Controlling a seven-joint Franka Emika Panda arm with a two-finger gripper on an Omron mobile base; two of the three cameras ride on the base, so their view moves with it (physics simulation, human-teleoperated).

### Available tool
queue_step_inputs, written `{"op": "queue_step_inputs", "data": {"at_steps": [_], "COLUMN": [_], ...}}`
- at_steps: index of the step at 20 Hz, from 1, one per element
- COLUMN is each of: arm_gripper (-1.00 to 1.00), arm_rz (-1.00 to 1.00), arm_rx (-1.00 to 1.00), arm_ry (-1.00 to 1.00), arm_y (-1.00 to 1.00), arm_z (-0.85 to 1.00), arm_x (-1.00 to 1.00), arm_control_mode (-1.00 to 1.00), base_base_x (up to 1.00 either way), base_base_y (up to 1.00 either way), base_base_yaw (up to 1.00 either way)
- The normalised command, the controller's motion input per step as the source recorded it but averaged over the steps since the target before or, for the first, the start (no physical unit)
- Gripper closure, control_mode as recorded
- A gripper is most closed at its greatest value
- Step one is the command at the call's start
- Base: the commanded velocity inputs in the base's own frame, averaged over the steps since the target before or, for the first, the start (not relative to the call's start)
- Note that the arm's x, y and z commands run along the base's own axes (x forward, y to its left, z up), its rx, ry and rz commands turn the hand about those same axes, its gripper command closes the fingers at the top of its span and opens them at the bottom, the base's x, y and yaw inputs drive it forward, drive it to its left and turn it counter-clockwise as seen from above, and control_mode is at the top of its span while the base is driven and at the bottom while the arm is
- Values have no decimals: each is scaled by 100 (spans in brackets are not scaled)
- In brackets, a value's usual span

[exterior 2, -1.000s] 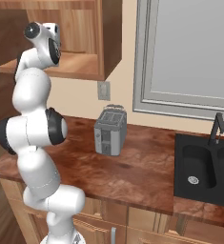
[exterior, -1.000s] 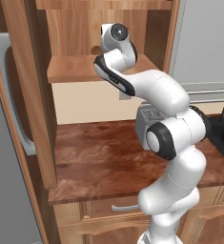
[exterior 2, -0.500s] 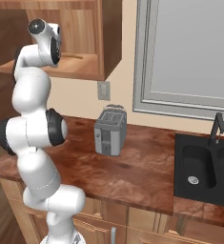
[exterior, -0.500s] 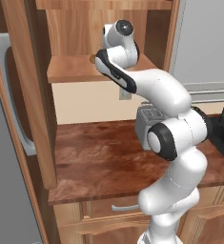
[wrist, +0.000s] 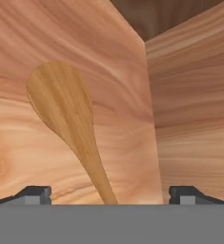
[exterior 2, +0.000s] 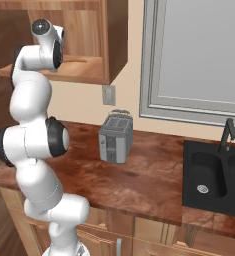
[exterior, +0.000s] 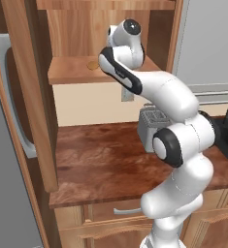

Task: Organize the utensils by type. Pick up the wooden spoons from the counter and place them in the open cabinet. Then pick up the metallic utensils from the counter and place them in the open drawer.

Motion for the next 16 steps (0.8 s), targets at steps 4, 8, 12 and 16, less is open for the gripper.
{"op": "queue_step_inputs", "data": {"at_steps": [4,8,12,16], "arm_gripper": [-100,-100,-100,-100], "arm_rz": [0,-8,-14,-14], "arm_rx": [4,0,1,4], "arm_ry": [-10,-13,-4,-3], "arm_y": [8,0,0,0], "arm_z": [0,0,9,29], "arm_x": [-41,-68,-58,-57], "arm_control_mode": [-100,-100,-100,-100], "base_base_x": [0,0,0,0], "base_base_y": [0,0,0,0], "base_base_yaw": [0,0,0,0]}}
